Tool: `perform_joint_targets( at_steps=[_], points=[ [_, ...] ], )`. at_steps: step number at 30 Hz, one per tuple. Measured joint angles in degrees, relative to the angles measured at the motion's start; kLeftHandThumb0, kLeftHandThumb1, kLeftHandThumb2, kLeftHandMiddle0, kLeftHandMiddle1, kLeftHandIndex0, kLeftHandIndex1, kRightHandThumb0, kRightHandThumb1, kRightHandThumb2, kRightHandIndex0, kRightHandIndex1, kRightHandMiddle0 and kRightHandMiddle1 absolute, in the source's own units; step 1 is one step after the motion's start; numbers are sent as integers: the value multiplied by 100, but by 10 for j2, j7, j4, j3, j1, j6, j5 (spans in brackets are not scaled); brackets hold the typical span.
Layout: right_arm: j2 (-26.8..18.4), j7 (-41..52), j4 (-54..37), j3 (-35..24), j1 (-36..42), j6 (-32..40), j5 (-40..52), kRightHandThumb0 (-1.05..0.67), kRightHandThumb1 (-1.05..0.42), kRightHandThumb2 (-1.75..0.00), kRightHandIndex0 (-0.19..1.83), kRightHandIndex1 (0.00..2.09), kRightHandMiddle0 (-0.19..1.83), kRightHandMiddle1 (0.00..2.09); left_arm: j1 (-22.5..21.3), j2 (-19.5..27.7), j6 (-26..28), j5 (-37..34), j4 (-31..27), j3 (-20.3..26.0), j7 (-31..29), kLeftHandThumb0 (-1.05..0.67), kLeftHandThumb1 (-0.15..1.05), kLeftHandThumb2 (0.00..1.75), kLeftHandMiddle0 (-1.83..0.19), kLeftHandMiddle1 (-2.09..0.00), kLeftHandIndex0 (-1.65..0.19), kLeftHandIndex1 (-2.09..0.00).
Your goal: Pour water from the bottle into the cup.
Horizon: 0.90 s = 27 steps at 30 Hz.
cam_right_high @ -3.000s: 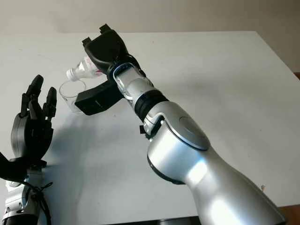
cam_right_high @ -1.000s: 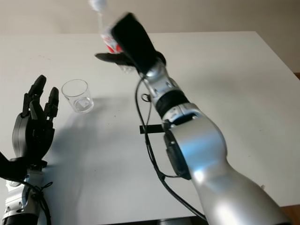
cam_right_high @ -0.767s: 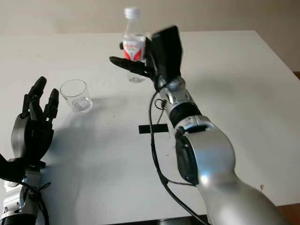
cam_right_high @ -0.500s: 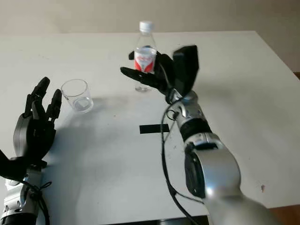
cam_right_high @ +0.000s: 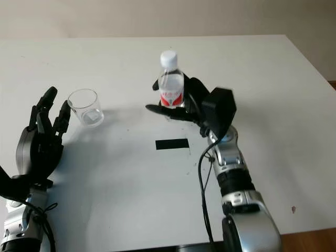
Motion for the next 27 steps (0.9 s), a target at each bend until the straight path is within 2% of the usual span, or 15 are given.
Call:
perform_joint_targets(
  at_steps=[12, 14, 18, 21, 27],
  points=[
    [3, -44, -11, 26, 31, 1, -26, -29, -105, -31, 72, 209, 16, 209, 0, 3, -8, -1, 5, 10, -8, -84, 105, 56, -3, 0, 19, -47],
    [11, -44, -12, 27, 36, 24, -14, -26, -105, -34, 76, 209, 14, 209, 1, 4, -8, -1, 6, 10, -11, -84, 105, 56, -3, 0, 19, -45],
    [34, -33, -38, 11, 50, 117, 46, -25, -105, -36, 84, 209, -6, 209, 1, 4, -8, -1, 7, 12, -11, -85, 105, 56, -3, 0, 19, -45],
    [47, -35, -69, -4, 58, 182, 83, -26, -105, -35, 84, 209, -11, 209, 1, 4, -3, -1, 5, 13, -8, -85, 105, 55, -4, 0, 19, -46],
    [62, -33, -83, -31, 66, 228, 137, -29, -105, -34, 87, 209, -15, 209, 1, 4, 2, -1, 4, 14, -8, -85, 105, 56, -3, 0, 19, -44]
  ],
)
